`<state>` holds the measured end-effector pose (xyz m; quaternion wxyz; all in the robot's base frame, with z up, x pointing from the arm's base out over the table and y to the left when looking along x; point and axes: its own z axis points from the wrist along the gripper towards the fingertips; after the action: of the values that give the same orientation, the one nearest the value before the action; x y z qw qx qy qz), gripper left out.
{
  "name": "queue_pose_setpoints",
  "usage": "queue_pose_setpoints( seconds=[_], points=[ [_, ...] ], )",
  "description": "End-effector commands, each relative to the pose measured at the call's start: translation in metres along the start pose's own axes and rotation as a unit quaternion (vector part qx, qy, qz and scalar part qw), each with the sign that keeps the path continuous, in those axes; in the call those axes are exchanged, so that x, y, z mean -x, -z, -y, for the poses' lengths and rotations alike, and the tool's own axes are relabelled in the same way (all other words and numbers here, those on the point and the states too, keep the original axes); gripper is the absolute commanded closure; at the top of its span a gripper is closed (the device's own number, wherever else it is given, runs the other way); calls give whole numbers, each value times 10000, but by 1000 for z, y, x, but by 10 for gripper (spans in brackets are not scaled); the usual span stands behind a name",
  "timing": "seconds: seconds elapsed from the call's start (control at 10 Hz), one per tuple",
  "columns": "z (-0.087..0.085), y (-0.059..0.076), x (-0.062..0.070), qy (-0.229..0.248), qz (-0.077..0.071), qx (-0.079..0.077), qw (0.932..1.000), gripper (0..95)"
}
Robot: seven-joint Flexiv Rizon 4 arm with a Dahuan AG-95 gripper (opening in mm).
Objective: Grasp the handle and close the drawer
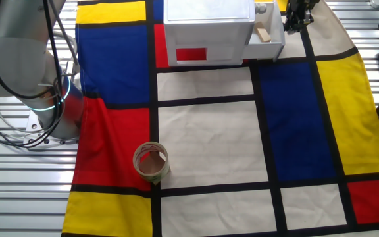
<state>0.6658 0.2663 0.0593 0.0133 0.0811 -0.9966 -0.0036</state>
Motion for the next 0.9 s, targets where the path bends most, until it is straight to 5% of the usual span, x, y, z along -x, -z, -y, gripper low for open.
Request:
queue_pose_setpoints(
  seconds=[0.1, 0.9],
  points=[
    [-1, 1, 0, 7, -19, 0, 10000, 950],
    [-2, 0, -6, -11, -4, 21, 10000, 950]
  ],
)
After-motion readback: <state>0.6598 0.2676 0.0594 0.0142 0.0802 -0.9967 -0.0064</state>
